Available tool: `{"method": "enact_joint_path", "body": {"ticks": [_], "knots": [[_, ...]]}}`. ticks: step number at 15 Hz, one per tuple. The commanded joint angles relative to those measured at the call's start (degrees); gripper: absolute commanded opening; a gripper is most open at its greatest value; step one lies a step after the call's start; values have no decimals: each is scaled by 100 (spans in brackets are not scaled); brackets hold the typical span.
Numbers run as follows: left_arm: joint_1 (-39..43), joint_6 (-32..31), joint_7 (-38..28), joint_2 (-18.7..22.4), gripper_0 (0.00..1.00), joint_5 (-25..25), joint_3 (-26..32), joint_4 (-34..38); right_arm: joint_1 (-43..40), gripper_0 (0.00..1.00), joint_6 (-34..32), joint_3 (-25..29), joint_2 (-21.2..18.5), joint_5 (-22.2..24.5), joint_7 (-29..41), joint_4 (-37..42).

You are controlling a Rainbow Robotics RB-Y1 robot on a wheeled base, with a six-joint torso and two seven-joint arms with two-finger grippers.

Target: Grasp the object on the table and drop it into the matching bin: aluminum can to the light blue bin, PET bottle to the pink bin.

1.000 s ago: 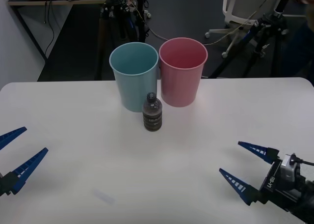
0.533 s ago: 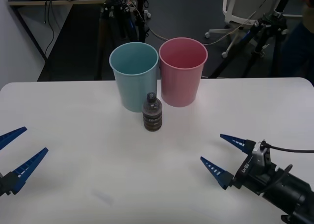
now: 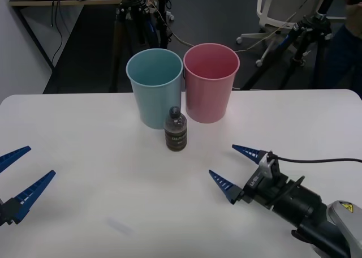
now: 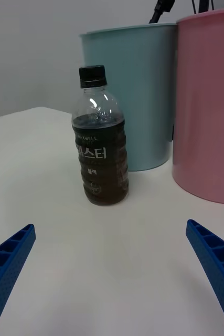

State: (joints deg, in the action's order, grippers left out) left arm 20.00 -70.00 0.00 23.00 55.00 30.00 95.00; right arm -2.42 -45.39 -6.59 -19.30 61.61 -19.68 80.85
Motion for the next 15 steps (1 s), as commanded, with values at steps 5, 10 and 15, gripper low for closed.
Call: {"method": "enact_joint_path", "body": {"ticks": [5,10,15], "knots": [[0,0,0,0,100,0,0,0,163,100,874,-422,427,9,-133,1],[0,0,0,0,100,0,0,0,330,100,1419,-862,612,-202,-141,1],[0,0,0,0,100,0,0,0,471,100,1937,-1169,787,-193,-194,1]]}}
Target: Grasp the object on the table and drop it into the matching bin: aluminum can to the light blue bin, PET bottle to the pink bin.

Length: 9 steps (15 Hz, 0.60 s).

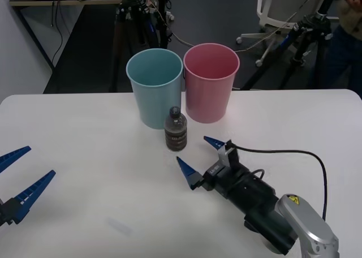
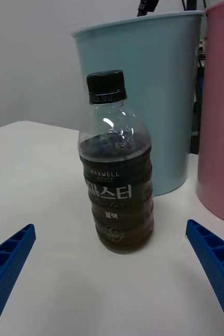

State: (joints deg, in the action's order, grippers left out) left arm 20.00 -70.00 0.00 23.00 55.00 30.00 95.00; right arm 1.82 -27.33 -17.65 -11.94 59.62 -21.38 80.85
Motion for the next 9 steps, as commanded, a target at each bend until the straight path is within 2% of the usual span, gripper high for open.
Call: {"method": "enact_joint_path", "body": {"ticks": [1,9], "knots": [[0,0,0,0,100,0,0,0,73,100,228,-116,60,6,-24,1],[0,0,0,0,100,0,0,0,240,100,967,-511,218,-73,11,-8]]}}
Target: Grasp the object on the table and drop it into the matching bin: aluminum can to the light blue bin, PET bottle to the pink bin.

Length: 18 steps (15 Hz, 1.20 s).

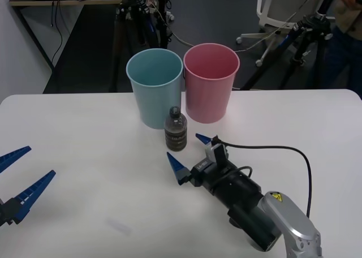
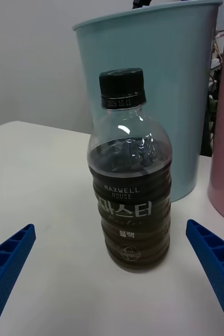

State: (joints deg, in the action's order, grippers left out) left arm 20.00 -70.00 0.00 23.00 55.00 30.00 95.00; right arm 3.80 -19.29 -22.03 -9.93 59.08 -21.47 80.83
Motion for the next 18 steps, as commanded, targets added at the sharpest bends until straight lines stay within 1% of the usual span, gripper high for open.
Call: {"method": "enact_joint_path", "body": {"ticks": [1,6,12,15,18], "knots": [[0,0,0,0,100,0,0,0,69,100,241,-109,44,-19,20,-6],[0,0,0,0,100,0,0,0,183,100,619,-241,44,-37,108,-6],[0,0,0,0,100,0,0,0,306,100,742,-276,9,-81,240,-6],[0,0,0,0,100,0,0,0,596,100,742,-267,-9,-265,293,-384],[0,0,0,0,100,0,0,0,763,100,857,-250,0,-274,328,-463]]}}
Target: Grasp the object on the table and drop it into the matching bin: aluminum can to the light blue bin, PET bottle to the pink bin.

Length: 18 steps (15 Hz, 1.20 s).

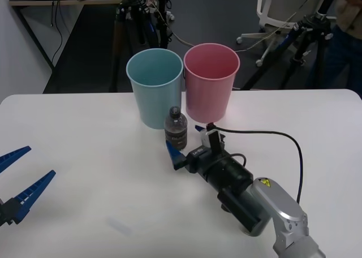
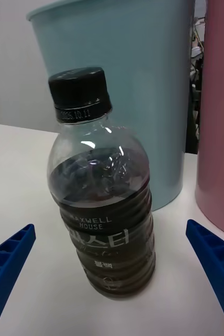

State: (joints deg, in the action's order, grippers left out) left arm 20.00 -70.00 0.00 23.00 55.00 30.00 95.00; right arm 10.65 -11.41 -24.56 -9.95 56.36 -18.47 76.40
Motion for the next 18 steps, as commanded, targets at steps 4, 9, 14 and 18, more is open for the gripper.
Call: {"method": "enact_joint_path", "body": {"ticks": [4,9,14,18], "knots": [[0,0,0,0,100,0,0,0,437,100,25,4,54,-169,28,-459],[0,0,0,0,100,0,0,0,640,100,78,13,169,-125,-42,-512],[0,0,0,0,100,0,0,0,824,100,104,39,177,-125,-69,-784],[0,0,0,0,100,0,0,0,859,11,175,39,177,-125,-77,-784]]}}
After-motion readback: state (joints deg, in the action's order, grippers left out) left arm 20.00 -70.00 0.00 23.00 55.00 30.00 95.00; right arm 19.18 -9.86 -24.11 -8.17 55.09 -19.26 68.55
